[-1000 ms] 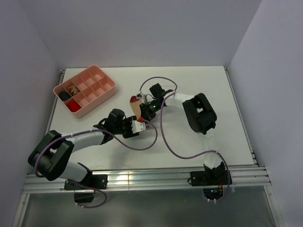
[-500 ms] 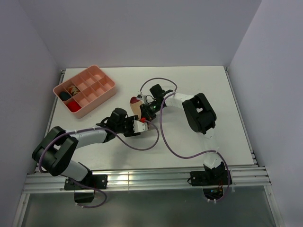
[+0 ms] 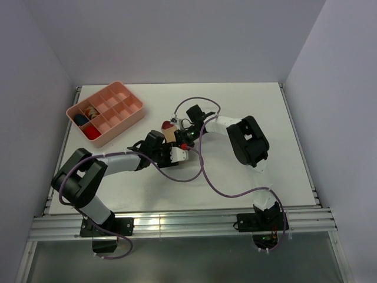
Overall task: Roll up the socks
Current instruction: Roll the sock at the center of the board.
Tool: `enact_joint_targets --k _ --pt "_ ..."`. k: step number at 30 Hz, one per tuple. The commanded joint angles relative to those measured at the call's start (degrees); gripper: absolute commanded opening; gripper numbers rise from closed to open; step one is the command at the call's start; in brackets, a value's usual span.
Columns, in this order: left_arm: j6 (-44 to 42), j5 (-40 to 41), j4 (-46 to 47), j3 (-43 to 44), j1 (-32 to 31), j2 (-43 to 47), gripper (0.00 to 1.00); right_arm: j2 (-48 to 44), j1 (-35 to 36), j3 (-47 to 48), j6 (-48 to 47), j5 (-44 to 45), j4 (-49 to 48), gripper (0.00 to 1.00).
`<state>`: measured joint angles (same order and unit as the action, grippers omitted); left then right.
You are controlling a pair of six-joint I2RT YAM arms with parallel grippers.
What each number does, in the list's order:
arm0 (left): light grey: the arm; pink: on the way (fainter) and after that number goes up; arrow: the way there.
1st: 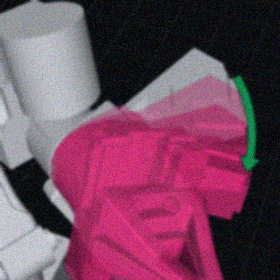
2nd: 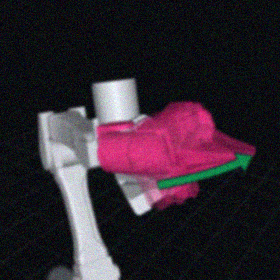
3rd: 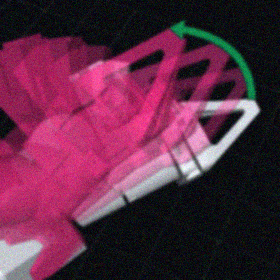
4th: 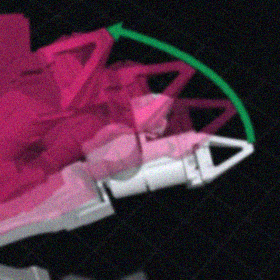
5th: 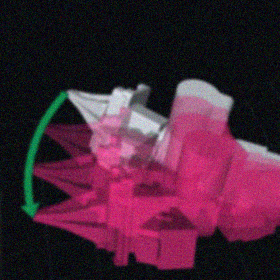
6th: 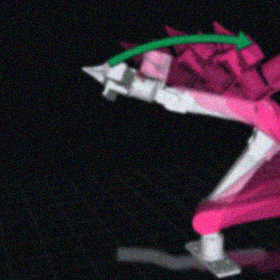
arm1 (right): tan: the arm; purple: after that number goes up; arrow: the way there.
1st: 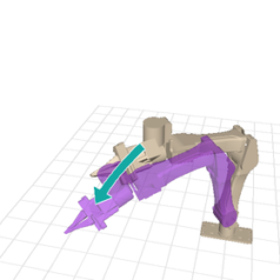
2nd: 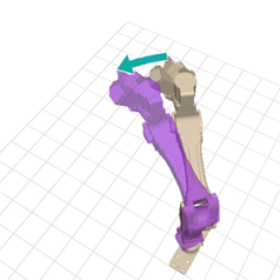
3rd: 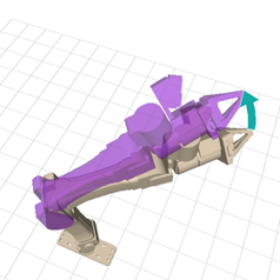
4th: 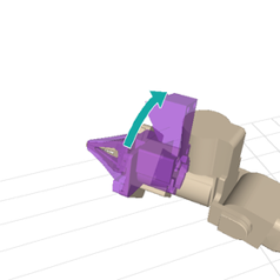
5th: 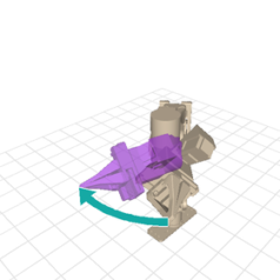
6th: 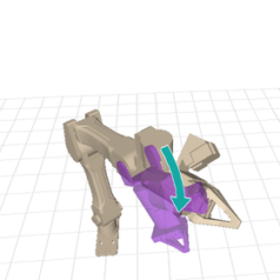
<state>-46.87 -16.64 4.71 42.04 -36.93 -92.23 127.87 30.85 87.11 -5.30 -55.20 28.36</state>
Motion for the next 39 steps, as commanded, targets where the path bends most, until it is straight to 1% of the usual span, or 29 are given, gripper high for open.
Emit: enact_joint_targets --k 1,3,6,7,8,10,12,13,15,16,17,18,19,21,22,24,25,26,27,29,31,34,35,36,37,39 --pt "-0.41 0.56 -3.39 1.29 -1.04 -1.29 0.56 5.37 0.0 -1.86 -2.26 10.46 5.74 0.0" --pt "-0.33 0.47 -4.27 1.73 -1.22 -2.16 0.54 5.37 -0.18 -1.94 -2.08 10.29 5.74 0.0" --pt "-0.59 0.91 -6.01 2.43 -1.57 -3.4 0.47 5.37 -0.27 -2.12 -1.99 10.38 5.48 0.0" --pt "-0.5 1.0 -6.46 3.3 -1.66 -3.83 0.45 5.37 -0.27 -2.12 -1.99 10.38 5.48 0.0" --pt "-0.5 1.0 -6.9 3.83 -1.66 -4.27 0.4 5.37 -0.27 -2.12 -1.99 10.38 5.3 0.0" --pt "-0.15 0.91 -8.83 5.23 -1.57 -5.5 0.34 5.02 -0.27 -2.38 -1.82 10.46 5.22 0.0" --pt "0.29 0.56 -9.89 6.29 -1.66 -6.38 0.25 3.88 -0.35 -3.26 -1.38 10.55 4.16 0.0" --pt "0.73 0.47 -10.59 6.47 -1.57 -6.65 0.17 3.26 -0.27 -3.52 -1.21 10.73 3.73 0.02" --pt "1.43 0.21 -11.91 7.61 -1.57 -7.26 0.1 1.16 -0.35 -4.49 -0.51 11.43 2.49 0.07" --pt "1.95 0.12 -13.05 8.14 -1.57 -7.53 0.08 0.37 -0.35 -4.93 -0.15 11.95 1.88 0.17" --pt "2.4 0.03 -13.84 8.67 -1.66 -7.88 0.04 -1.64 -0.44 -5.72 0.29 13.61 0.48 0.22" --pt "2.83 -0.4 -14.63 9.54 -1.57 -8.49 0.02 -2.88 -0.44 -6.33 1.42 14.67 -0.31 0.26" --pt "3.1 -0.67 -15.16 9.98 -1.57 -8.67 0.01 -4.2 -0.61 -6.95 2.13 15.64 -1.37 0.34" --pt "3.54 -1.98 -17.1 11.04 -1.57 -9.37 0.0 -8.94 -1.05 -9.84 4.75 18.63 -5.67 0.42" --pt "3.46 -2.25 -17.71 11.48 -1.48 -9.64 0.0 -12.53 -1.23 -10.99 5.21 20.03 -7.42 0.5" --pt "3.8 -3.3 -19.38 12.36 -1.39 -10.16 0.0 -16.41 -2.63 -14.41 9.5 23.97 -12.87 0.57" --pt "3.81 -3.66 -20.17 12.71 -1.31 -10.34 0.0 -20.26 -3.07 -15.47 10.48 25.48 -14.72 0.58" --pt "3.81 -4.18 -20.87 13.24 -1.31 -10.43 0.0 -22.04 -3.95 -16.35 11.36 26.71 -17.43 0.59" --pt "4.07 -4.53 -22.1 14.02 -1.04 -10.6 0.0 -23.88 -4.39 -17.92 12.76 30.12 -18.68 0.59" --pt "4.94 -5.76 -23.6 14.82 -0.95 -10.69 0.0 -28.61 -5.62 -19.34 14.52 34.17 -20.79 0.61" --pt "6.08 -6.21 -24.13 16.14 -0.52 -10.87 0.0 -33.01 -6.41 -20.22 15.4 40.06 -21.41 0.63" --pt "8.9 -6.56 -25.1 17.98 -0.16 -11.31 0.0 -38.21 -8.87 -23.82 17.16 44.8 -24.04 0.64" --pt "10.73 -6.82 -25.01 18.25 -0.08 -11.74 0.0 -42.23 -9.4 -26.61 17.69 45.79 -26.14 0.64" --pt "11.27 -7.26 -25.01 18.86 0.27 -12.01 0.0 -44.53 -10.45 -28.21 17.69 47.19 -27.29 0.64" --pt "11.36 -7.61 -26.06 19.13 0.45 -12.36 0.0 -49.17 -10.63 -29.88 17.43 49.72 -28.17 0.65" --pt "12.77 -8.23 -26.68 20.26 0.89 -13.15 0.0 -53.85 -10.64 -34.71 16.29 51.68 -32.21 0.66"
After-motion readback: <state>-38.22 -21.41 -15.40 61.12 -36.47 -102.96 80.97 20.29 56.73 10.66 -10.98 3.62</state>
